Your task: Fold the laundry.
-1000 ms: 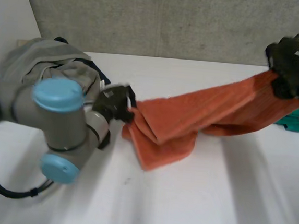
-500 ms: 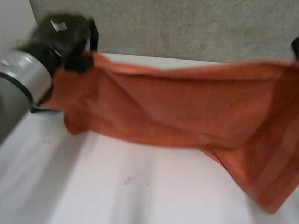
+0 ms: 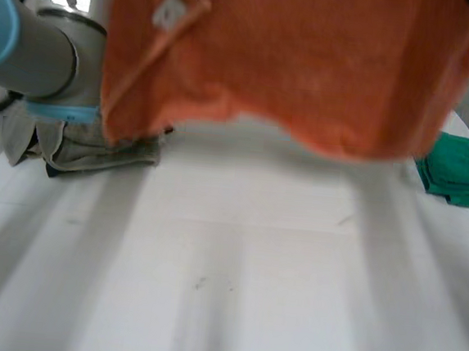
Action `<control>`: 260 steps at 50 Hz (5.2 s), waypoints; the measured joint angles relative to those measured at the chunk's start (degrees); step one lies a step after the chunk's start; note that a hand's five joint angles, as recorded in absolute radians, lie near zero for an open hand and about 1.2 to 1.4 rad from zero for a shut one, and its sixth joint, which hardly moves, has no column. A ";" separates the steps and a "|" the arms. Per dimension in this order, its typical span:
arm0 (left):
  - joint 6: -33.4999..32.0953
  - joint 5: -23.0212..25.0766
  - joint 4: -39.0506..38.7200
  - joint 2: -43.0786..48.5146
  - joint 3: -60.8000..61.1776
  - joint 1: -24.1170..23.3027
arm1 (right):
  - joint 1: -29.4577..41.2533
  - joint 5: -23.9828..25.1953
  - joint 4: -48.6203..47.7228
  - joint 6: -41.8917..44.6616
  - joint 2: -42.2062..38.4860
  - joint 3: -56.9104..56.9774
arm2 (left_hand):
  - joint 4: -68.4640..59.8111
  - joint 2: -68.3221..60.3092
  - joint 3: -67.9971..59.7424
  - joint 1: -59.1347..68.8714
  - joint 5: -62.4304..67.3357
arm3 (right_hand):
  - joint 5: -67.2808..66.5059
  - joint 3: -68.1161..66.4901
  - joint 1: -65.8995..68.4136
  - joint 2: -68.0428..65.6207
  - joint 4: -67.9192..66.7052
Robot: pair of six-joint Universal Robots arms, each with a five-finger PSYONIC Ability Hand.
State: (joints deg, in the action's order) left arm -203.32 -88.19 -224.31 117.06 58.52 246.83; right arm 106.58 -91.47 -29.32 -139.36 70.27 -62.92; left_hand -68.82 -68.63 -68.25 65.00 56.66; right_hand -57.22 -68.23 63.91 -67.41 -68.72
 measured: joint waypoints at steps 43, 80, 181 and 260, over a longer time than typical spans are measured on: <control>-3.13 4.23 18.14 -0.67 42.41 3.08 | -8.92 6.80 16.88 -9.99 -2.08 -33.48 | 43.84 43.12 42.59 -39.07 -41.70 | -0.09 0.00 0.00 0.00 0.00; -3.62 11.38 24.15 1.47 46.09 13.03 | -9.91 7.09 16.86 -10.00 -2.42 -34.86 | 33.73 33.75 33.34 -30.56 -31.66 | -0.09 0.00 0.00 0.00 0.00; -10.90 -5.53 11.56 3.92 -4.74 2.52 | -11.51 1.86 3.24 1.90 -0.39 -0.94 | 0.02 0.20 0.01 -0.08 -0.97 | -0.34 -0.01 0.00 0.00 0.00; -16.75 -13.13 29.68 19.78 7.60 -0.59 | -13.34 9.29 7.81 21.22 -27.76 -6.29 | 37.10 38.06 36.11 -39.55 -35.57 | 45.20 44.93 -42.99 46.27 45.44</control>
State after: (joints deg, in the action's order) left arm -220.06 -101.32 -194.63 136.84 66.12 246.23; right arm 93.23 -82.17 -21.50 -118.14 42.51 -69.21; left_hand -31.72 -30.57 -32.13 25.44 21.09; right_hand -12.02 -23.30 20.93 -21.14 -23.27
